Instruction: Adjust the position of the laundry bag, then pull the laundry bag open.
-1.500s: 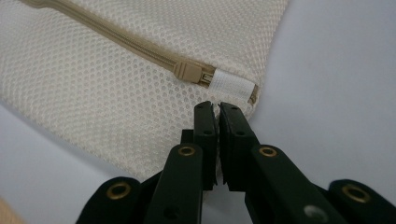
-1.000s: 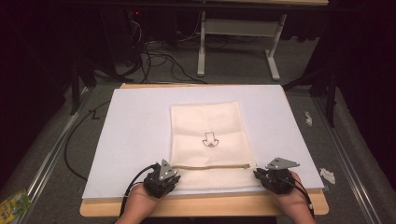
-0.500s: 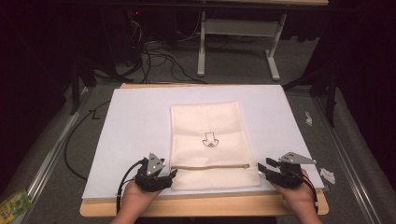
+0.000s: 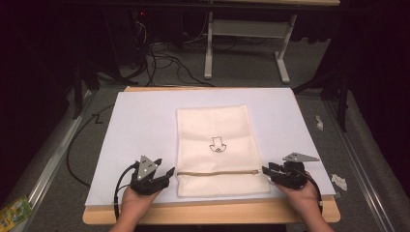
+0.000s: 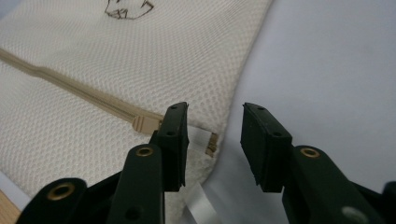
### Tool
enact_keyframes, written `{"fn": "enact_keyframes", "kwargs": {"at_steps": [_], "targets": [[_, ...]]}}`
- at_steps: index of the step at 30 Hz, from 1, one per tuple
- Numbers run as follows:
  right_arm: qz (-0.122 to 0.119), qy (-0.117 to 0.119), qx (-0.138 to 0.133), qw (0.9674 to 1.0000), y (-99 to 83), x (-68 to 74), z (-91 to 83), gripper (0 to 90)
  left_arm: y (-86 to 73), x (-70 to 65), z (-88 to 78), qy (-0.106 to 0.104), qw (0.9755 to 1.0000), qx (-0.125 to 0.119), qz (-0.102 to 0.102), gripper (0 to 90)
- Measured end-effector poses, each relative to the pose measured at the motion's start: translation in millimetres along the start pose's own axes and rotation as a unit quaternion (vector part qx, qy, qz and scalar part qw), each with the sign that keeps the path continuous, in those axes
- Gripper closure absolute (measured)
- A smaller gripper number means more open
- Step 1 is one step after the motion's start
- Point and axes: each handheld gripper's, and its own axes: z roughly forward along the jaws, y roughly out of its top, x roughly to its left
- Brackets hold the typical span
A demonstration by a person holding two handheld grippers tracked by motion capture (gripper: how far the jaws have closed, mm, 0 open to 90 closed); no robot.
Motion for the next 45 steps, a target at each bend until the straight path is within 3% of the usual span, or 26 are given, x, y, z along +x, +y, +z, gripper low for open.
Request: {"fn": "enact_keyframes", "kwargs": {"at_steps": [4, 7, 11, 20, 23, 27, 31, 34, 35, 36, 37, 42, 43, 45], "targets": [[0.004, 0.0, 0.032, 0.9995, 1.9, 2.1, 9.3, 65.8, -0.6, 4.0, 0.5, -0.004, 0.9998, 0.003, -0.018, 43.9], [-0.01, -0.002, 0.032, 0.9994, 1.8, 3.4, 9.5, 67.8, -1.6, 5.0, 1.3, -0.006, 0.9998, 0.006, -0.02, 45.1], [-0.016, -0.001, 0.039, 0.9991, 1.2, 6.6, 8.9, 72.0, -0.2, 6.0, 6.0, -0.025, 0.9989, 0.01, -0.038, 36.8], [-0.036, -0.005, 0.042, 0.9984, 1.3, 13.9, 7.8, 81.6, 6.8, 2.7, 2.9, -0.04, 0.9982, 0.01, -0.042, 33.7], [-0.036, -0.003, 0.038, 0.9986, 0.6, 13.8, 7.3, 82.5, 6.6, 2.4, 4.4, -0.036, 0.9988, 0.02, -0.028, 36.5], [-0.045, -0.009, 0.026, 0.9986, 3.2, 16.6, 3.4, 84.0, 7.2, 1.0, 4.7, -0.034, 0.9988, 0.014, -0.032, 37.6], [-0.051, -0.007, 0.016, 0.9985, 4.5, 18.4, 0.2, 84.2, 15.0, -11.8, 12.4, -0.037, 0.999, 0.006, -0.023, 37.6], [-0.057, -0.004, 0.012, 0.9983, 5.6, 19.5, -1.8, 84.3, 21.5, -20.4, 20.5, -0.043, 0.9989, 0.016, -0.005, 37.5], [-0.061, -0.002, 0.011, 0.9981, 5.7, 19.5, -2.3, 84.3, 22.7, -23.6, 23.2, -0.049, 0.9987, 0.013, -0.007, 37.6], [-0.063, 0.005, 0.013, 0.9979, 5.8, 19.8, -3.2, 84.5, 26.0, -31.7, 29.5, -0.069, 0.9974, 0.011, -0.016, 38.2], [-0.063, 0.005, 0.013, 0.9979, 5.8, 19.8, -3.2, 84.5, 26.0, -31.7, 29.5, -0.069, 0.9974, 0.011, -0.016, 38.7], [-0.061, 0.011, 0.011, 0.998, 4.9, 20.8, -5.5, 84.6, 36.1, -57.7, 43.9, -0.104, 0.9944, 0.017, 0.0, 41.5], [-0.066, 0.013, 0.009, 0.9977, 4.9, 21.2, -6.3, 84.7, 39.0, -68.0, 49.1, -0.117, 0.9929, 0.019, 0.009, 43.6], [-0.067, 0.013, 0.009, 0.9976, 5.1, 21.8, -7.2, 84.6, 40.2, -73.3, 51.9, -0.122, 0.9921, 0.022, 0.014, 44.3]]}}
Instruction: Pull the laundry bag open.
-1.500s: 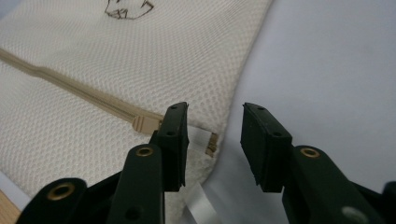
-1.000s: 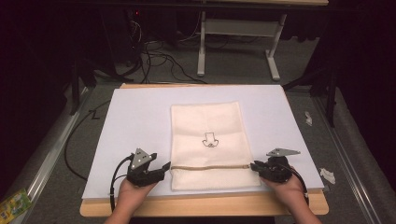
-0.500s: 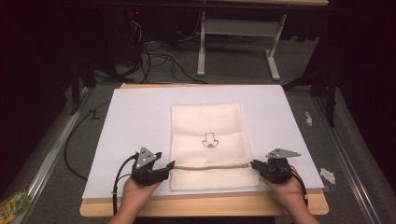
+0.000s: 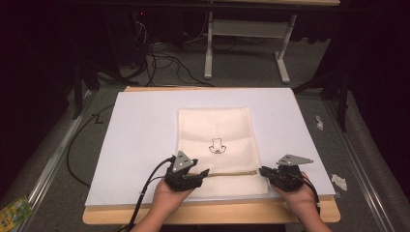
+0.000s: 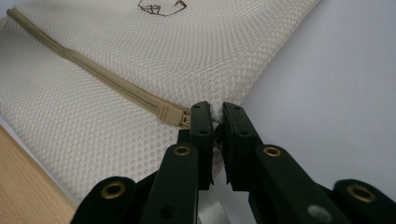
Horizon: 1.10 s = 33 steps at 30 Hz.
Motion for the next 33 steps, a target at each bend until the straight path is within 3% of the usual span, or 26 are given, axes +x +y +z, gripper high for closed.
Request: {"fn": "enact_keyframes", "kwargs": {"at_steps": [5, 14, 20, 27, 33], "targets": [[-0.003, 0.002, -0.008, 1.0, 1.1, -0.2, -1.1, 84.7, 4.6, -17.4, 19.8, -0.024, 0.9993, 0.02, 0.019, 47.1], [-0.008, 0.003, -0.021, 0.9997, 2.6, -1.0, -2.9, 84.9, 14.4, -44.7, 55.5, -0.083, 0.9957, 0.039, 0.016, 53.0], [-0.011, 0.002, -0.028, 0.9995, 3.9, 1.3, -5.2, 84.9, 24.5, -57.3, 74.9, -0.105, 0.9933, 0.046, 0.013, 60.7], [-0.015, 0.003, -0.042, 0.999, 6.2, 5.0, -10.3, 84.9, 29.7, -65.1, 98.9, -0.127, 0.99, 0.048, -0.037, 70.0], [-0.017, 0.005, -0.045, 0.9988, 6.5, 4.7, -10.5, 84.9, 33.8, -71.6, 105.9, -0.125, 0.9907, 0.036, -0.039, 74.4]]}}
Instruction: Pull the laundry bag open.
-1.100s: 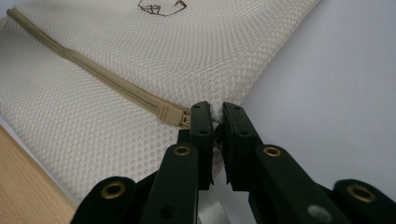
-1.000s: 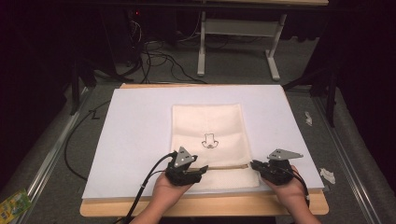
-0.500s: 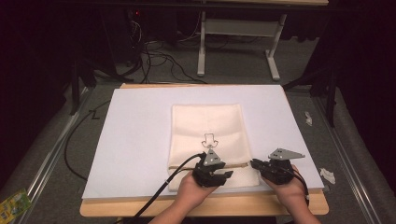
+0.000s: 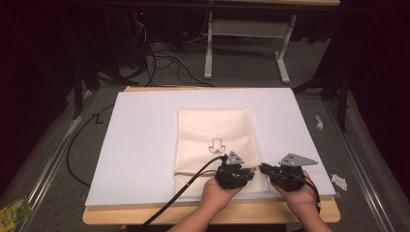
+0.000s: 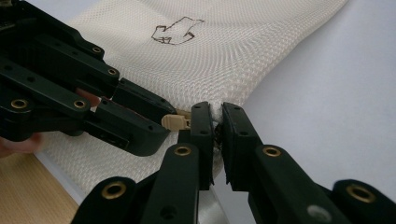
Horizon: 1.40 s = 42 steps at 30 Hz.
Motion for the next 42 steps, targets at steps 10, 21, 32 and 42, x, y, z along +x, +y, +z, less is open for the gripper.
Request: {"fn": "enact_keyframes", "kwargs": {"at_steps": [10, 21, 32, 42], "targets": [[-0.004, -0.004, -0.004, 1.0, 1.0, 2.5, -1.1, 84.9, 2.3, -3.5, 1.7, 0.011, 0.9998, -0.013, -0.001, 87.1], [-0.006, -0.012, 0.001, 0.9999, 1.4, 4.7, -0.7, 85.2, -3.1, 1.2, -6.8, 0.022, 0.9997, -0.007, -0.007, 87.4], [0.002, -0.022, -0.002, 0.9998, -1.2, 0.0, -3.9, 85.1, -17.7, 16.2, -29.2, 0.045, 0.9989, 0.005, -0.015, 87.4], [-0.013, -0.015, 0.007, 0.9998, 0.1, 9.1, 2.6, 85.1, -24.1, 19.7, -48.6, 0.052, 0.9985, 0.015, -0.007, 87.3]]}}
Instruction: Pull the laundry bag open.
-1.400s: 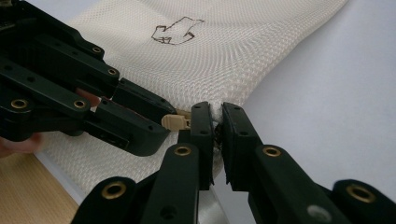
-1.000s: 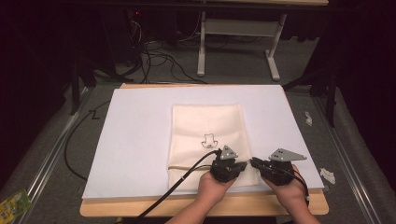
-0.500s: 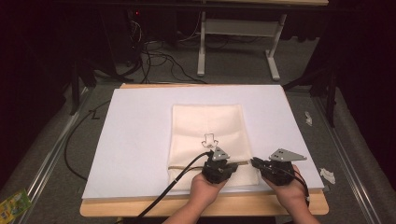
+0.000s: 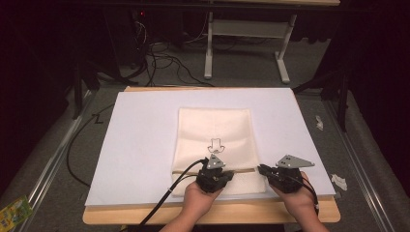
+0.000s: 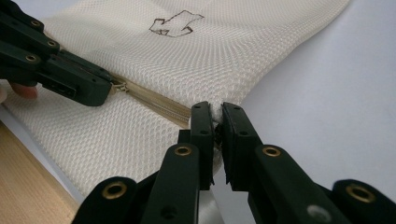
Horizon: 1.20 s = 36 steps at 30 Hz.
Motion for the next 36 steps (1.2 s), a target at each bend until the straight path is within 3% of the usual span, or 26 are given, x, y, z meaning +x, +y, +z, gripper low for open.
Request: {"fn": "enact_keyframes", "kwargs": {"at_steps": [3, 9, 14, 15, 16, 20, 22, 24, 27, 30, 31, 32, 33, 35, 36], "targets": [[-0.004, -0.006, 0.005, 1.0, 0.1, 0.8, 0.4, 85.2, -0.9, 3.3, -3.0, 0.01, 0.9999, 0.008, -0.005, 87.4], [0.018, -0.014, 0.005, 0.9997, -4.8, -11.1, -1.2, 85.3, -9.7, 20.5, -18.8, 0.028, 0.9993, 0.011, -0.02, 87.4], [0.015, -0.009, 0.008, 0.9998, -5.1, -10.2, -0.8, 85.2, -18.3, 33.9, -41.7, 0.046, 0.9985, 0.026, -0.014, 87.3], [0.01, -0.012, 0.009, 0.9998, -4.9, -8.6, -0.3, 85.1, -20.1, 36.6, -46.5, 0.041, 0.9987, 0.027, -0.013, 87.3], [0.011, -0.003, 0.008, 0.9999, -4.3, -6.8, 0.3, 85.1, -21.6, 38.6, -51.1, 0.052, 0.998, 0.033, -0.007, 87.3], [-0.003, -0.016, 0.012, 0.9998, -1.2, -0.4, 1.3, 85.4, -26.9, 50.1, -70.2, 0.076, 0.9963, 0.04, -0.005, 87.5], [-0.004, -0.024, 0.012, 0.9996, -1.4, -2.2, 0.6, 85.4, -31.6, 60.6, -82.4, 0.087, 0.9953, 0.039, -0.02, 87.5], [0.01, -0.021, 0.011, 0.9997, -3.5, -7.8, -0.7, 85.4, -37.5, 71.5, -94.9, 0.097, 0.994, 0.034, -0.037, 87.5], [0.019, -0.029, 0.015, 0.9993, -6.9, -13.6, -1.9, 85.4, -46.6, 84.6, -112.6, 0.119, 0.9913, 0.037, -0.045, 87.5], [0.033, -0.029, 0.009, 0.999, -8.2, -21.5, -5.7, 85.2, -57.0, 99.9, -127.2, 0.106, 0.9917, 0.02, -0.071, 86.9], [0.04, -0.038, 0.01, 0.9984, -8.2, -20.9, -6.2, 85.4, -58.9, 102.7, -134.0, 0.168, 0.9841, 0.029, -0.048, 90.0], [0.04, -0.038, 0.01, 0.9984, -8.2, -20.9, -6.2, 85.4, -58.9, 102.7, -134.0, 0.168, 0.9841, 0.029, -0.048, 90.0], [0.021, -0.064, 0.015, 0.9976, -8.3, -20.1, -6.8, 85.4, -60.7, 109.1, -140.2, 0.161, 0.9842, 0.016, -0.071, 90.0], [0.042, -0.064, 0.006, 0.997, -10.5, -27.7, -11.1, 84.7, -66.4, 121.0, -154.0, 0.144, 0.9829, -0.02, -0.113, 90.0], [0.055, -0.064, -0.003, 0.9964, -12.8, -32.1, -13.9, 83.1, -68.5, 123.7, -157.1, 0.134, 0.9833, -0.028, -0.12, 90.0]]}}
